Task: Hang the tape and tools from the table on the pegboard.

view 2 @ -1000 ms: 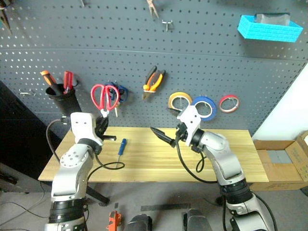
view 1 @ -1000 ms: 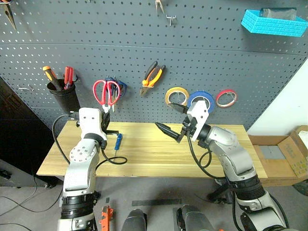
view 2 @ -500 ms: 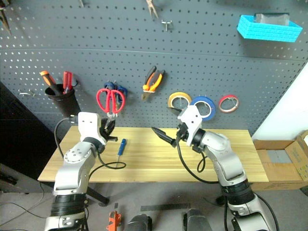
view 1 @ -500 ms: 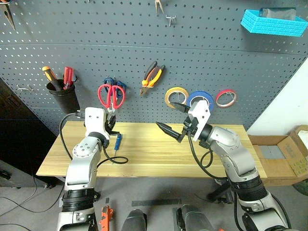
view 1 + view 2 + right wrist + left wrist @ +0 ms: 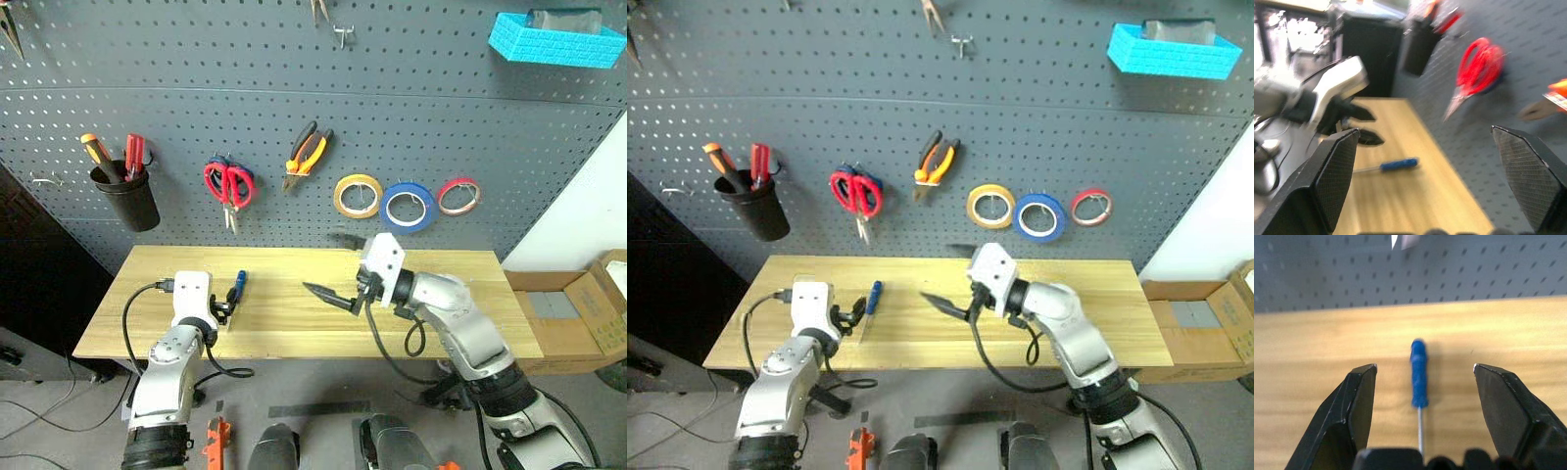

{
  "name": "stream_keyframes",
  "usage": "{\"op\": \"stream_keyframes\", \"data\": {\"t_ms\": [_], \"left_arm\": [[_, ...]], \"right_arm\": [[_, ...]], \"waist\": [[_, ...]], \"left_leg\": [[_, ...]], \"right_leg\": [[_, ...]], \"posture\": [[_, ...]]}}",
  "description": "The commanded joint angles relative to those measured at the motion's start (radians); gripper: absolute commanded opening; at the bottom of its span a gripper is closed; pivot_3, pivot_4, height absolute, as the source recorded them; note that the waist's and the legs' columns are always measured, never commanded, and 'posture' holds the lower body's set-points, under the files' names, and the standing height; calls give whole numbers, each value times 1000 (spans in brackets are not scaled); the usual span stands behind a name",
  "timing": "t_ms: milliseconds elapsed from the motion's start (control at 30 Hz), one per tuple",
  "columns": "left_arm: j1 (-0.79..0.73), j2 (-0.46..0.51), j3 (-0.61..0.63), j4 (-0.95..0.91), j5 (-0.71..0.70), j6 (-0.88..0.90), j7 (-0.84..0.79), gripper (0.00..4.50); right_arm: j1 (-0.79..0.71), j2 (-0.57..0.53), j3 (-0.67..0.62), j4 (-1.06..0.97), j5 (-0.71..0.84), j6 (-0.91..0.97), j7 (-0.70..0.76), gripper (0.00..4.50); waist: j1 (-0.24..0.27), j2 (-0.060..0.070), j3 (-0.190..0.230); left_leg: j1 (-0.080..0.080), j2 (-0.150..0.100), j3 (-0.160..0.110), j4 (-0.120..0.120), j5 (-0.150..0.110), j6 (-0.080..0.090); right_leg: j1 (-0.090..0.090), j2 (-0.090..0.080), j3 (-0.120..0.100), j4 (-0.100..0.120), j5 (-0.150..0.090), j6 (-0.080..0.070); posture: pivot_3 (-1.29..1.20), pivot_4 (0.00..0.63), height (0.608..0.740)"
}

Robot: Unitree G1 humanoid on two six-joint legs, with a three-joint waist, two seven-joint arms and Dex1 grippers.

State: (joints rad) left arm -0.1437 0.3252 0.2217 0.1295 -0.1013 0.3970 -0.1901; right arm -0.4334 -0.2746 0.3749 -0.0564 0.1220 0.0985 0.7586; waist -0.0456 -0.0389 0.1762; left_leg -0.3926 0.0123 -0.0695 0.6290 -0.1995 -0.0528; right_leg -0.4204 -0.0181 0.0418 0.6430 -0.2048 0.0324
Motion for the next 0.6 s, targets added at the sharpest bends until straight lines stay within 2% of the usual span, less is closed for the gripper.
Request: {"op": "stream_keyframes", "data": {"t_ms": [33,200,333,467,600], "left_arm": [[-111,69,45,181,-12,-93,-36,3369],[-274,115,13,487,14,-220,-91,3369],[-440,102,-14,768,14,-288,-178,3369],[-493,88,-35,880,19,-337,-228,3369],[-509,88,-28,921,14,-348,-200,3369]], "right_arm": [[-48,27,23,95,-31,-100,35,4500],[-86,76,23,225,-43,-148,39,4500],[-119,104,11,243,-33,-122,35,4500],[-109,99,0,206,-28,-97,39,4500],[-93,91,-2,173,-28,-81,41,4500]], "waist": [[-2,0,18],[1,0,42],[7,-1,68],[-2,-1,86],[-12,-3,100]], "left_leg": [[0,0,0,0,0,0],[-5,-1,0,0,0,1],[-7,-1,-2,-3,-1,2],[-9,-1,-2,-3,-2,1],[-8,0,-2,-3,-2,1]], "right_leg": [[0,0,0,0,0,0],[-2,-1,0,1,0,1],[-5,0,-2,1,1,5],[-5,0,-2,1,0,6],[-6,0,-2,1,0,6]], "posture": [[-40,233,740],[-34,266,740],[-46,291,740],[-65,302,740],[-74,305,740]]}}
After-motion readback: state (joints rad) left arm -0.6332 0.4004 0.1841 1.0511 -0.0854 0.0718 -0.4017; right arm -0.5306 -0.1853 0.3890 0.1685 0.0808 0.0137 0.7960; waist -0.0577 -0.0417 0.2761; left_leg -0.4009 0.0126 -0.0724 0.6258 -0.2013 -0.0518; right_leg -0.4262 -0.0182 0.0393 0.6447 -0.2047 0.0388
